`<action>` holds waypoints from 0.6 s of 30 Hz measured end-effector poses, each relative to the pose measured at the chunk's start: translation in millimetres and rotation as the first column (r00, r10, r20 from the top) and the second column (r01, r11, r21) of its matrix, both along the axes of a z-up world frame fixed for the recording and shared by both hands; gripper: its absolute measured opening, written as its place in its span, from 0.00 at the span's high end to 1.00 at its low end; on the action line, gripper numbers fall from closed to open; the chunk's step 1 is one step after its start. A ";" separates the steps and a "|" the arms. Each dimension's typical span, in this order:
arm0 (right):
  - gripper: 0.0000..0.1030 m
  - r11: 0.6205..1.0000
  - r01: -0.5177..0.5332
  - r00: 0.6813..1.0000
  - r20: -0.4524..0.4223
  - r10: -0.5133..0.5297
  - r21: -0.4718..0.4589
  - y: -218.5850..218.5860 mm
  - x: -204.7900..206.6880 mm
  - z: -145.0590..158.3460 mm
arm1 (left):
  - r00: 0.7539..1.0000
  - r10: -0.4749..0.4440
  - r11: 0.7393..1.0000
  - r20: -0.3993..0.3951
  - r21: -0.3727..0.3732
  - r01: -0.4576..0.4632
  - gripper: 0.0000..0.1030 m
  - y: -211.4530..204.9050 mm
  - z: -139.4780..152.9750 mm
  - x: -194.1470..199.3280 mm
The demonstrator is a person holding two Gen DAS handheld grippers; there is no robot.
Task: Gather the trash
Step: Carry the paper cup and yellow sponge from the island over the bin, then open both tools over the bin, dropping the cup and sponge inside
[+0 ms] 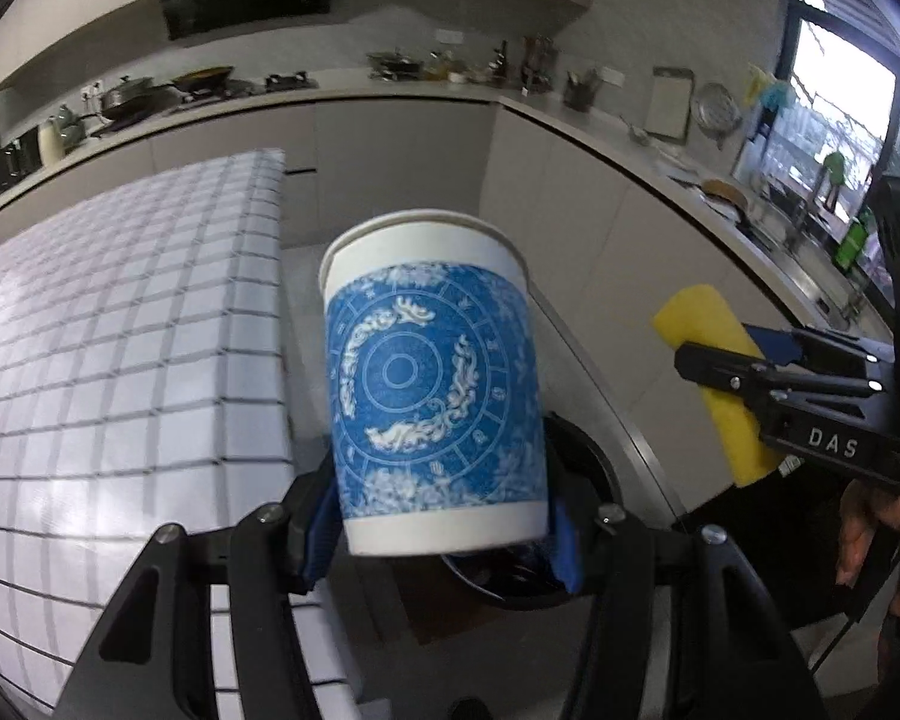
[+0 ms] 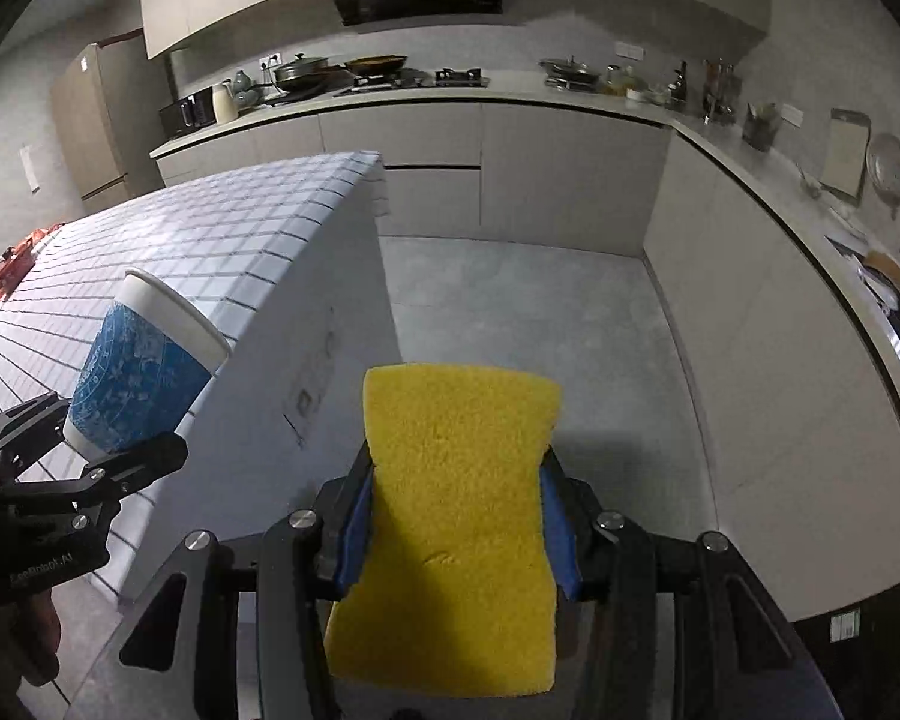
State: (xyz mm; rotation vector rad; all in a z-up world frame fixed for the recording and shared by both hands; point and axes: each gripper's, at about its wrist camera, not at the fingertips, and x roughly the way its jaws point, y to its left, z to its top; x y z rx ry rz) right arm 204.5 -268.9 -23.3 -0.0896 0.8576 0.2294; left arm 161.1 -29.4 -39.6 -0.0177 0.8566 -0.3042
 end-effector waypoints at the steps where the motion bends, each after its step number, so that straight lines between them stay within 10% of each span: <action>1: 0.51 1.000 0.001 1.000 -0.010 -0.001 -0.002 -5.7 -1.6 -4.6 | 1.000 -0.005 1.000 -0.007 0.003 0.005 0.44 -9.2 -4.9 -2.9; 18: 0.51 0.996 -0.088 0.981 -0.176 0.084 -0.019 -51.0 0.3 -97.4 | 0.981 -0.039 0.999 -0.191 0.010 0.042 0.44 -61.0 -89.7 0.3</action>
